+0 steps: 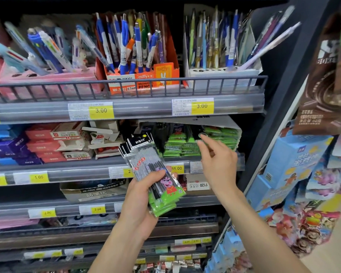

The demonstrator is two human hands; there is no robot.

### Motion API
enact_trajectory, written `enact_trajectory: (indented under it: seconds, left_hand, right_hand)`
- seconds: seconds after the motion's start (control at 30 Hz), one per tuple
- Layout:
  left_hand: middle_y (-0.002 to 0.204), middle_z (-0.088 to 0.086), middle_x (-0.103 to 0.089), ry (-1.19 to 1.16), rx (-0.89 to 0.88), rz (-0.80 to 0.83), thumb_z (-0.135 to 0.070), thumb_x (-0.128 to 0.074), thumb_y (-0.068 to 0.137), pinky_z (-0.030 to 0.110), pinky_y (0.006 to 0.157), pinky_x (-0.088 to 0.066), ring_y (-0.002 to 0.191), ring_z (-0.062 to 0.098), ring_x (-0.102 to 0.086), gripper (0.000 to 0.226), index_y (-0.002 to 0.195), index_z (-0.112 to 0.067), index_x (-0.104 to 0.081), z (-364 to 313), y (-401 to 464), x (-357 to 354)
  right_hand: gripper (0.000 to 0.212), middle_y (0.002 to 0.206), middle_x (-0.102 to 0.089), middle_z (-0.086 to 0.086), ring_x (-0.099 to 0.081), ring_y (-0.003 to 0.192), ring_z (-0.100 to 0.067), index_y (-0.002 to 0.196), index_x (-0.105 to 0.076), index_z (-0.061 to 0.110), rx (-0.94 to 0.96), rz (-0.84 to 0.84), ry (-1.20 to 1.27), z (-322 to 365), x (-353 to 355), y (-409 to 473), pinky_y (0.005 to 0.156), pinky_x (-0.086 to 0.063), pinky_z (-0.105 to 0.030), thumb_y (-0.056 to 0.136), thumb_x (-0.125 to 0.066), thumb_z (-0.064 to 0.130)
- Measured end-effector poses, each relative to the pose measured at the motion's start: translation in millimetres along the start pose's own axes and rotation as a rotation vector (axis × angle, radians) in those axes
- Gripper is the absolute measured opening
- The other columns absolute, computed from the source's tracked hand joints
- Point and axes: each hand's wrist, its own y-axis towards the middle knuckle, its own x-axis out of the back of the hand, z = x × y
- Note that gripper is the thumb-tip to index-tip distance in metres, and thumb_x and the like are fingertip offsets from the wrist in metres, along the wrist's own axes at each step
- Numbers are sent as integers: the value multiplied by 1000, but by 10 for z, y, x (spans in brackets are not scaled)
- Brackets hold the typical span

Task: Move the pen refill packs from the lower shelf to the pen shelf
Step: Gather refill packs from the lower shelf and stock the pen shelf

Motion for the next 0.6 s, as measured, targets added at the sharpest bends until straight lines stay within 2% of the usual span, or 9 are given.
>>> enact_trajectory:
  seconds: [0.07, 0.13, 0.23, 0.3, 0.37, 0.43, 0.5, 0.53, 0.6]
  left_hand:
    - [117, 20, -78, -3, 13, -8, -20, -84, 67, 39, 64, -64, 93, 34, -80, 69, 132, -5, -68, 12, 7, -28]
    - [115, 21, -79, 1, 24, 6, -21, -84, 67, 38, 62, -63, 87, 31, -80, 67, 130, -3, -70, 16, 10, -66]
    - [110, 22, -80, 15, 36, 36, -21, -81, 72, 36, 62, -63, 85, 29, -81, 63, 130, 1, -69, 14, 11, -104]
    - [110, 23, -79, 13, 39, 41, -22, -81, 75, 35, 62, -63, 85, 28, -80, 62, 132, 0, -67, 12, 13, -114]
    - [112, 23, -79, 1, 43, 42, -23, -81, 78, 36, 61, -63, 87, 29, -81, 60, 133, -2, -68, 6, 17, -112]
    - [117, 23, -78, -4, 41, 43, -24, -82, 82, 37, 63, -63, 90, 31, -80, 56, 133, -5, -69, -5, 19, -102]
    - [122, 23, -76, 3, 30, 50, -26, -82, 86, 41, 68, -64, 96, 36, -79, 53, 134, -8, -68, -20, 23, -99]
    - [125, 25, -74, 2, 23, 53, -27, -82, 88, 46, 73, -65, 102, 40, -77, 52, 134, -7, -68, -27, 26, -101]
    - [128, 29, -71, -2, 3, 37, -29, -81, 89, 57, 88, -63, 114, 48, -71, 52, 132, -4, -68, -24, 51, -113]
  right_hand:
    - [22, 84, -75, -1, -60, 68, -10, 113, -78, 10, 73, -12, -38, -17, -57, 99, 70, -44, -12, 97, -70, 22]
    - [21, 77, -75, -3, -65, 65, -19, 108, -79, 11, 143, 23, -124, -57, -115, 199, 63, -51, -28, 98, -68, 26]
    - [23, 64, -70, -4, -63, 56, -28, 103, -79, 15, 201, 83, -271, -106, -112, 270, 50, -45, -32, 100, -64, 31]
    - [23, 60, -68, -6, -62, 54, -31, 109, -78, 16, 184, 97, -303, -110, -57, 277, 49, -39, -30, 101, -62, 30]
    - [29, 56, -62, -1, -58, 54, -26, 128, -70, 20, 113, 120, -284, -36, 23, 206, 51, -36, -32, 103, -59, 31]
    - [35, 51, -52, 7, -50, 51, -11, 136, -61, 31, -34, 177, -54, 113, 111, 18, 52, -39, -30, 103, -56, 39]
    - [29, 57, -54, 11, -49, 50, -5, 123, -62, 46, -223, 317, 253, 303, 210, -267, 50, -37, -16, 98, -53, 56]
    - [29, 61, -57, 11, -49, 49, -3, 117, -64, 47, -324, 421, 376, 404, 252, -401, 49, -37, -15, 95, -53, 61]
    - [20, 69, -63, 8, -51, 47, -9, 112, -67, 47, -473, 572, 526, 539, 303, -592, 44, -38, -20, 95, -60, 53]
